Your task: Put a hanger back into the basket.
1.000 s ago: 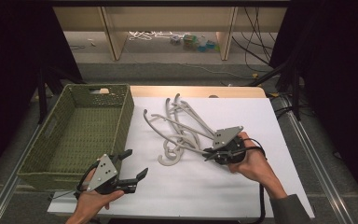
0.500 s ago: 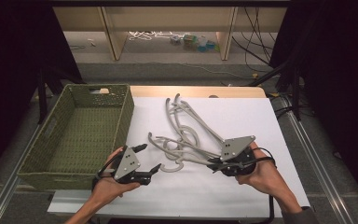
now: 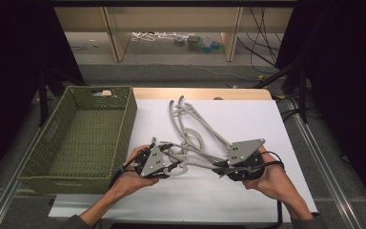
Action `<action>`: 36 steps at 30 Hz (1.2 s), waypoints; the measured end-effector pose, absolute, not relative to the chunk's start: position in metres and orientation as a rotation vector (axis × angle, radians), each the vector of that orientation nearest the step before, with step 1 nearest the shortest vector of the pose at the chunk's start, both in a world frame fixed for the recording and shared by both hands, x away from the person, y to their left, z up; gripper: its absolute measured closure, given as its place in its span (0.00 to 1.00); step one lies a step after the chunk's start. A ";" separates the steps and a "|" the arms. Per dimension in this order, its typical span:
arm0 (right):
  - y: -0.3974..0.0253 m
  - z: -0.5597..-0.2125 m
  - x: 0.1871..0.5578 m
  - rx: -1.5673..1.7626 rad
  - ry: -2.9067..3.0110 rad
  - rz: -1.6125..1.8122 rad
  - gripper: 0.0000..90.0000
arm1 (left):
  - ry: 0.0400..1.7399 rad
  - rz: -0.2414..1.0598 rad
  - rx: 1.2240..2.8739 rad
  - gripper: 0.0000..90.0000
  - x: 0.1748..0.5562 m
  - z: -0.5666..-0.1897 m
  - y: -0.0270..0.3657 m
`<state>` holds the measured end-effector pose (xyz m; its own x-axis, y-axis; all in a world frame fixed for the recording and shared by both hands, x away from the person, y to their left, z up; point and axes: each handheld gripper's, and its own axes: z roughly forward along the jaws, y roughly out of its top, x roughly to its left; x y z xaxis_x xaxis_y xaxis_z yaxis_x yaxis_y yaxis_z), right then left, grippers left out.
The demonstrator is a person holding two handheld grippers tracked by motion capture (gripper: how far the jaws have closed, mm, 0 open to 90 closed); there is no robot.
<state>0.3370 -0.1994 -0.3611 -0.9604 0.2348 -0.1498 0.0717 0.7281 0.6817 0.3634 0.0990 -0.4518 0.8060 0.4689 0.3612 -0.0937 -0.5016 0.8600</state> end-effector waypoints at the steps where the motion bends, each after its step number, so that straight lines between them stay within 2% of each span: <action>1: -0.199 -0.361 0.337 0.244 2.706 1.054 0.91 | 0.264 0.705 1.991 0.49 0.364 -0.453 0.098; 4: -0.200 -0.361 0.337 0.244 2.707 1.056 0.91 | 0.205 0.698 2.011 0.55 0.366 -0.452 0.097; 5: -0.200 -0.360 0.337 0.244 2.705 1.058 0.91 | 0.170 0.701 2.019 0.63 0.367 -0.451 0.096; 7: -0.201 -0.360 0.337 0.245 2.707 1.064 0.91 | 0.119 0.697 2.047 0.65 0.369 -0.451 0.095; 8: -0.201 -0.360 0.337 0.252 2.703 1.062 0.91 | 0.103 0.700 2.044 0.71 0.369 -0.451 0.094; 17: -0.209 -0.359 0.341 0.195 2.714 1.130 0.91 | -0.138 0.702 2.153 0.82 0.368 -0.435 0.094; 23: -0.215 -0.358 0.345 0.190 2.712 1.197 0.88 | -0.196 0.691 2.207 0.84 0.362 -0.425 0.093; 25: -0.216 -0.356 0.347 0.225 2.684 1.208 0.83 | -0.206 0.721 2.207 0.86 0.359 -0.421 0.091; 26: -0.217 -0.355 0.348 0.256 2.668 1.205 0.76 | -0.208 0.715 2.215 0.87 0.359 -0.417 0.091; 27: -0.220 -0.352 0.350 0.323 2.618 1.190 0.64 | -0.181 0.691 2.213 0.88 0.358 -0.413 0.091; 28: -0.221 -0.350 0.351 0.365 2.592 1.191 0.60 | -0.174 0.688 2.216 0.88 0.358 -0.410 0.092; 31: -0.224 -0.345 0.350 0.368 2.562 1.202 0.59 | -0.158 0.695 2.248 0.88 0.356 -0.409 0.091; 32: -0.226 -0.341 0.348 0.392 2.521 1.206 0.52 | -0.143 0.690 2.254 0.88 0.356 -0.408 0.091; 33: -0.226 -0.341 0.348 0.392 2.521 1.206 0.52 | -0.124 0.688 2.257 0.88 0.356 -0.407 0.091; 36: -0.228 -0.335 0.346 0.493 2.462 1.205 0.42 | -0.028 0.661 2.262 0.88 0.357 -0.404 0.091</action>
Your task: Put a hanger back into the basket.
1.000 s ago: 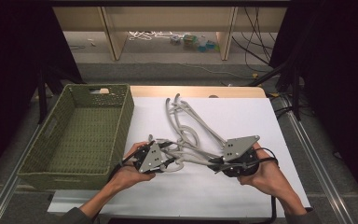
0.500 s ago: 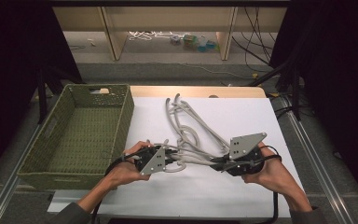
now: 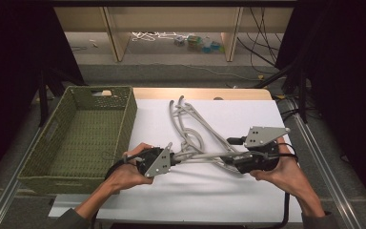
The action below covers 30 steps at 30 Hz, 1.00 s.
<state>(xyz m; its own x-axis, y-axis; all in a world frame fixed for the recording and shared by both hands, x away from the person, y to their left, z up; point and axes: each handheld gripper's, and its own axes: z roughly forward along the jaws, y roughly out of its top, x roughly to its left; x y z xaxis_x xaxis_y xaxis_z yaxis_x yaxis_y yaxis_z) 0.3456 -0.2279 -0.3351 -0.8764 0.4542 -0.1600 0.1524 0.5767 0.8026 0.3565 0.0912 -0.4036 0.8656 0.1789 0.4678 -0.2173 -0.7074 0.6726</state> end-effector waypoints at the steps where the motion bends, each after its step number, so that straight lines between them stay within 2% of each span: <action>1: -0.229 -0.334 0.345 0.516 2.434 1.222 0.40 | 0.009 0.643 2.259 0.88 0.357 -0.402 0.092; 11: -0.229 -0.328 0.333 0.710 2.224 1.223 0.24 | 0.387 0.420 2.155 0.88 0.370 -0.390 0.113; 16: -0.222 -0.338 0.321 0.754 2.140 1.265 0.24 | 0.505 0.338 2.071 0.88 0.371 -0.384 0.123; 20: -0.220 -0.356 0.315 0.815 2.081 1.321 0.23 | 0.572 0.297 2.021 0.88 0.369 -0.377 0.135; 24: -0.219 -0.366 0.313 0.834 2.069 1.338 0.22 | 0.618 0.310 1.973 0.88 0.367 -0.362 0.149; 30: -0.221 -0.380 0.310 0.876 2.055 1.368 0.20 | 0.615 0.311 1.916 0.88 0.362 -0.337 0.160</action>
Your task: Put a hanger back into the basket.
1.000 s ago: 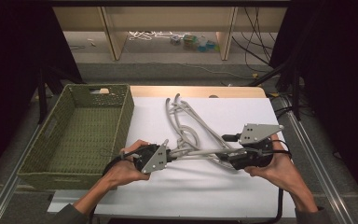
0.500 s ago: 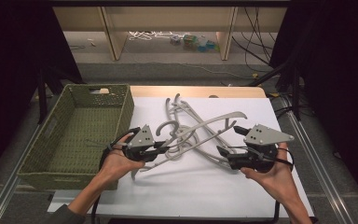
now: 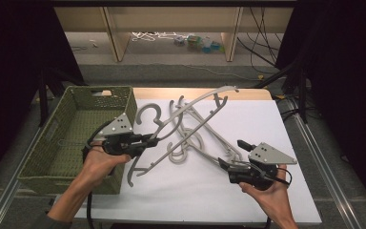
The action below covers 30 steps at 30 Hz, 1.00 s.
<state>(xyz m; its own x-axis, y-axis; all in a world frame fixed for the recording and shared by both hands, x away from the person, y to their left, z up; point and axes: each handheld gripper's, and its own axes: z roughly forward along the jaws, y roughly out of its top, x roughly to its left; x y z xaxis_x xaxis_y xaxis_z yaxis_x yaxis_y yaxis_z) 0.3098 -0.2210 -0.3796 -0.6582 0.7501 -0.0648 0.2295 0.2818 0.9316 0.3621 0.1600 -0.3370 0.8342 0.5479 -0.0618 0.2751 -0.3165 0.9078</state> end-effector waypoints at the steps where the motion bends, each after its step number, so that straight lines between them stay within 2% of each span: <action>1: -0.222 -0.382 0.310 0.864 2.046 1.362 0.20 | 0.624 0.295 1.905 0.88 0.362 -0.334 0.162; 8: -0.227 -0.396 0.305 0.891 2.085 1.344 0.20 | 0.684 0.194 1.856 0.88 0.365 -0.315 0.175; 16: -0.228 -0.398 0.303 0.883 2.087 1.348 0.21 | 0.769 0.207 1.790 0.88 0.370 -0.286 0.216; 24: -0.227 -0.398 0.303 0.869 2.099 1.344 0.21 | 0.863 0.350 1.732 0.88 0.369 -0.259 0.280; 30: -0.227 -0.398 0.303 0.869 2.100 1.345 0.19 | 0.944 0.440 1.731 0.88 0.371 -0.260 0.321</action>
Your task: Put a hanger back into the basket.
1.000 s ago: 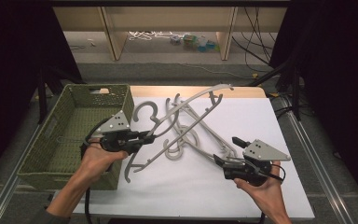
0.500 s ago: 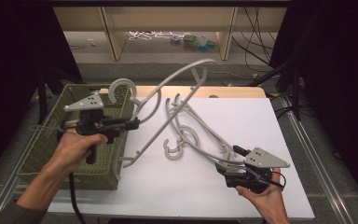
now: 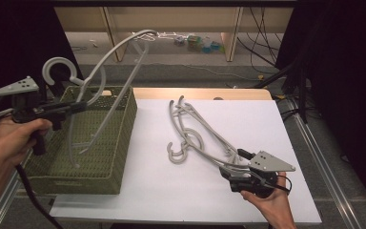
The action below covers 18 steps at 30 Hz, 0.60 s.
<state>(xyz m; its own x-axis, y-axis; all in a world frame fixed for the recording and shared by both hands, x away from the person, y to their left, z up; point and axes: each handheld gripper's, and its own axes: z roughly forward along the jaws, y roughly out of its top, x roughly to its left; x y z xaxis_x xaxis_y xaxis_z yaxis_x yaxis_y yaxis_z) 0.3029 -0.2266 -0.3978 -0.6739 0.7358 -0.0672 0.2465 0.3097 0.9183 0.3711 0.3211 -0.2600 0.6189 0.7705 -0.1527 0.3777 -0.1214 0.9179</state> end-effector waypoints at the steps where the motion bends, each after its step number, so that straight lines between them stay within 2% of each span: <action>1: -0.227 -0.397 0.302 0.875 2.108 1.331 0.19 | 0.957 0.442 1.729 0.88 0.372 -0.263 0.326; 9: -0.228 -0.397 0.303 0.867 2.101 1.347 0.19 | 1.038 0.528 1.785 0.88 0.385 -0.287 0.362; 18: -0.229 -0.397 0.303 0.871 2.117 1.321 0.19 | 1.079 0.547 1.886 0.88 0.394 -0.312 0.382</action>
<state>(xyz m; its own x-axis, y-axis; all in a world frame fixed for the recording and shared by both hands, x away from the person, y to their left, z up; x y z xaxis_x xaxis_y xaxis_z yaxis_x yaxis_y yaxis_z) 0.3033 -0.2292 -0.3971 -0.6745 0.7346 -0.0738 0.2565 0.3269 0.9096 0.3939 0.3820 -0.3119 0.5276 0.8483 -0.0447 0.4656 -0.2448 0.8505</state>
